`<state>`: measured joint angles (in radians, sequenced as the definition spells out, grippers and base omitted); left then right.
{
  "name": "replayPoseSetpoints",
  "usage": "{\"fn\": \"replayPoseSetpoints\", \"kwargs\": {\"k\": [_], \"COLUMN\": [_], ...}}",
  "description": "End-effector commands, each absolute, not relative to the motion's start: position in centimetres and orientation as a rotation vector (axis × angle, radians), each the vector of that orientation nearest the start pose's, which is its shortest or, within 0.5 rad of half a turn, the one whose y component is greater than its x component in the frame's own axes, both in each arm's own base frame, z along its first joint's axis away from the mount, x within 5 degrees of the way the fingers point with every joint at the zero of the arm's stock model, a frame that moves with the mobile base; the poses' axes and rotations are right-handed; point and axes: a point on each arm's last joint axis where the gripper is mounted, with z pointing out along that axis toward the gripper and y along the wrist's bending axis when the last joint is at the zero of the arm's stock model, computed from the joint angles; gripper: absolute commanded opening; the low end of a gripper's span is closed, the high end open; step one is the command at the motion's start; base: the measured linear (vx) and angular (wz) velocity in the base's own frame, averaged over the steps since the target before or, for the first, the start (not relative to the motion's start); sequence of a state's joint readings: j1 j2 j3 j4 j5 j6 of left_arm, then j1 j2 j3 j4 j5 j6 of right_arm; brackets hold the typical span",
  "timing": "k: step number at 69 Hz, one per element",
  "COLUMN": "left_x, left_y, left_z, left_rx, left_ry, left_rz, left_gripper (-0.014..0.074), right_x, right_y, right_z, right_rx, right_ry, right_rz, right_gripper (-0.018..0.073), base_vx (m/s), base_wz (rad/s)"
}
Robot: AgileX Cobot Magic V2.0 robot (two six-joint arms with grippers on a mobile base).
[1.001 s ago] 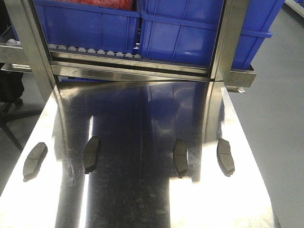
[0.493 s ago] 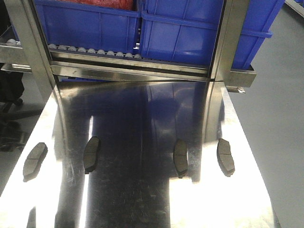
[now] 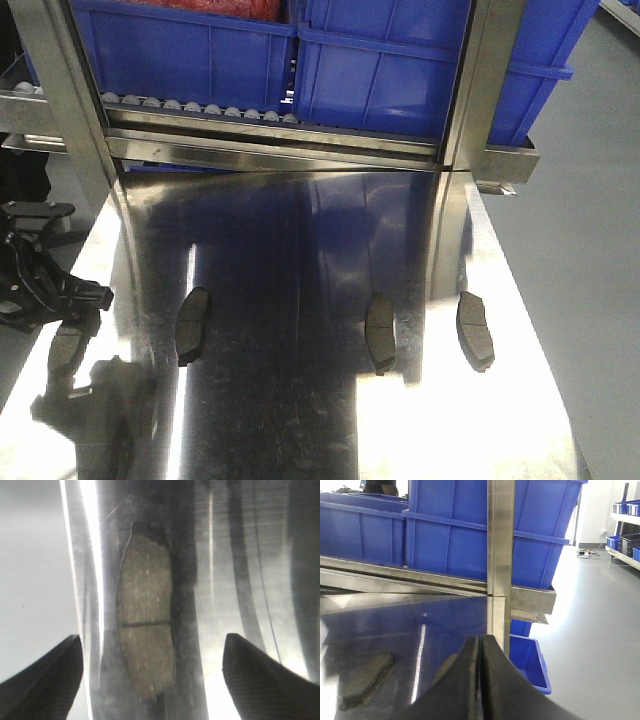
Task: Move and align brake pads A on conveyor
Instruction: 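Close the left gripper on the brake pad and lift it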
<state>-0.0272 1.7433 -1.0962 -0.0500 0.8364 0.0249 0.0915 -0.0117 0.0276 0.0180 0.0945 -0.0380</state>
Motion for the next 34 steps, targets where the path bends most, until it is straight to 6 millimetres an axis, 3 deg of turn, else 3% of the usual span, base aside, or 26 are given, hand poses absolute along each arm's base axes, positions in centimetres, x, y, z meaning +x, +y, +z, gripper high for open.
{"fn": "replayPoseSetpoints", "kwargs": {"k": [1,17,34], "left_x": [33.2,34.0,34.7], "left_y": [-1.5,-1.5,-1.5], "left_z": [20.3,18.3,17.4], "left_rx": [0.022,0.018,0.006], "left_ry": [2.907,2.925,2.897], "left_rz": [-0.069,-0.065,-0.064], "left_gripper": [0.0563,0.0509,0.0388], "right_x": [5.6,5.6,5.6], "right_y": [0.5,0.5,0.5], "right_z": [20.1,20.1,20.1], "right_rx": [-0.085,-0.085,-0.085], "right_ry": [1.511,1.511,1.511], "right_rz": [0.045,0.045,0.045], "right_gripper": [-0.001,-0.001,-0.001], "base_vx": [0.0,0.0,0.0], "base_wz": [0.0,0.0,0.0]}}
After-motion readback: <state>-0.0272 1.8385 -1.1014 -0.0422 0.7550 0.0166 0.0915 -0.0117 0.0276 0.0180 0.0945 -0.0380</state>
